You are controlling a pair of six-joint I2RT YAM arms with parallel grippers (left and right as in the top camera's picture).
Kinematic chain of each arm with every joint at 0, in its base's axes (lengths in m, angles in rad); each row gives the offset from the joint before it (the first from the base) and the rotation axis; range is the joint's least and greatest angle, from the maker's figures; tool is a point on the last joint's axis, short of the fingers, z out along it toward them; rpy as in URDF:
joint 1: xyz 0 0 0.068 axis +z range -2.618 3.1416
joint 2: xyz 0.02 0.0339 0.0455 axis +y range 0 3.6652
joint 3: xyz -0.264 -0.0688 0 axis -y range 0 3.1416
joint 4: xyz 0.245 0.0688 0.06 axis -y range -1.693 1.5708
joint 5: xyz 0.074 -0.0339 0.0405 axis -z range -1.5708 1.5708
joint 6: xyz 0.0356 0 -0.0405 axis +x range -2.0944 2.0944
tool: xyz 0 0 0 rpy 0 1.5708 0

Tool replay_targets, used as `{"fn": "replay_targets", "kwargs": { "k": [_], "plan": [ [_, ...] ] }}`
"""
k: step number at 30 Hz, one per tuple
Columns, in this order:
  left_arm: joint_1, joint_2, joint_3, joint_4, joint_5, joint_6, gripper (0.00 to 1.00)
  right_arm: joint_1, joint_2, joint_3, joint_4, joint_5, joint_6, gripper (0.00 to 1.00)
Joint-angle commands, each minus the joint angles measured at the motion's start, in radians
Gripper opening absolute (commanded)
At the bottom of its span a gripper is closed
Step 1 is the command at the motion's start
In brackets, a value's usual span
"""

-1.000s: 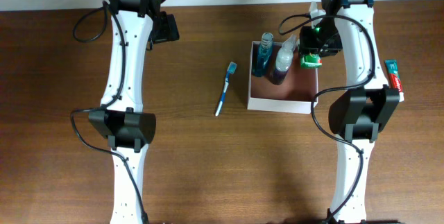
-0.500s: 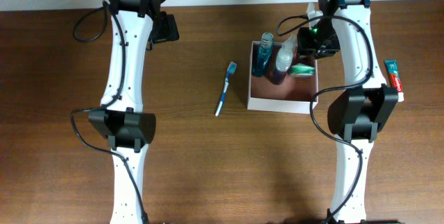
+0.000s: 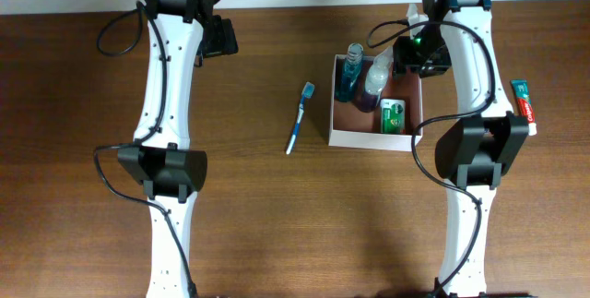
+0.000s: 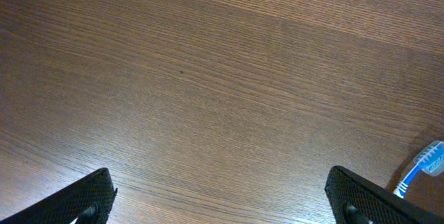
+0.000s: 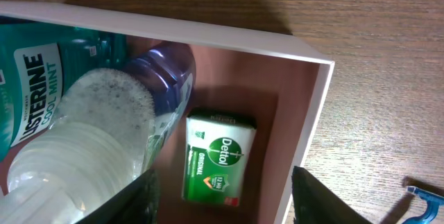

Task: Pack container
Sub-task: 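Lower the Dettol box into the pink box's front and release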

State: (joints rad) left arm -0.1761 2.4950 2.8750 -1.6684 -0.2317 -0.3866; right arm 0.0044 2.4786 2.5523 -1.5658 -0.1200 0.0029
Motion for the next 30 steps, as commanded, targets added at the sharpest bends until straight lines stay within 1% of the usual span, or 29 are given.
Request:
{"fn": "replay_targets", "kwargs": {
  "k": [1,4,5,6,7,8,11,15,16,18,24,30],
  "plan": [
    [0.006,0.000,-0.002,-0.001,0.005,-0.006,0.99,-0.034,-0.039,0.048,-0.013,0.041,0.005,0.64],
    [0.006,0.000,-0.002,-0.001,0.005,-0.006,0.99,-0.076,-0.046,0.122,-0.051,0.054,0.005,0.73],
    [0.006,0.000,-0.002,-0.001,0.005,-0.006,0.99,-0.101,-0.049,0.167,-0.076,0.053,0.005,0.79],
    [0.006,0.000,-0.002,-0.001,0.005,-0.006,1.00,-0.119,-0.051,0.200,-0.094,0.053,0.005,0.87],
    [0.006,0.000,-0.002,-0.001,0.005,-0.006,0.99,-0.142,-0.053,0.240,-0.120,0.054,0.005,0.97],
    [0.006,0.000,-0.002,-0.001,0.005,-0.006,0.99,-0.166,-0.053,0.278,-0.133,0.053,0.006,0.99],
    [0.006,0.000,-0.002,-0.001,0.005,-0.006,0.99,-0.230,-0.085,0.322,-0.133,-0.003,0.006,0.99],
    [0.006,0.000,-0.002,-0.001,0.005,-0.006,0.99,-0.315,-0.145,0.322,-0.134,-0.047,0.005,0.99],
    [0.006,0.000,-0.002,-0.001,0.005,-0.006,0.99,-0.335,-0.160,0.318,-0.134,-0.045,-0.012,0.99],
    [0.006,0.000,-0.002,-0.001,0.005,-0.006,0.99,-0.380,-0.191,0.308,-0.133,-0.043,-0.109,0.99],
    [0.006,0.000,-0.002,-0.001,0.005,-0.006,0.99,-0.508,-0.201,0.283,-0.133,-0.010,-0.180,0.99],
    [0.006,0.000,-0.002,-0.001,0.005,-0.006,0.99,-0.610,-0.198,0.232,-0.132,-0.010,-0.179,0.99]
  ]
}}
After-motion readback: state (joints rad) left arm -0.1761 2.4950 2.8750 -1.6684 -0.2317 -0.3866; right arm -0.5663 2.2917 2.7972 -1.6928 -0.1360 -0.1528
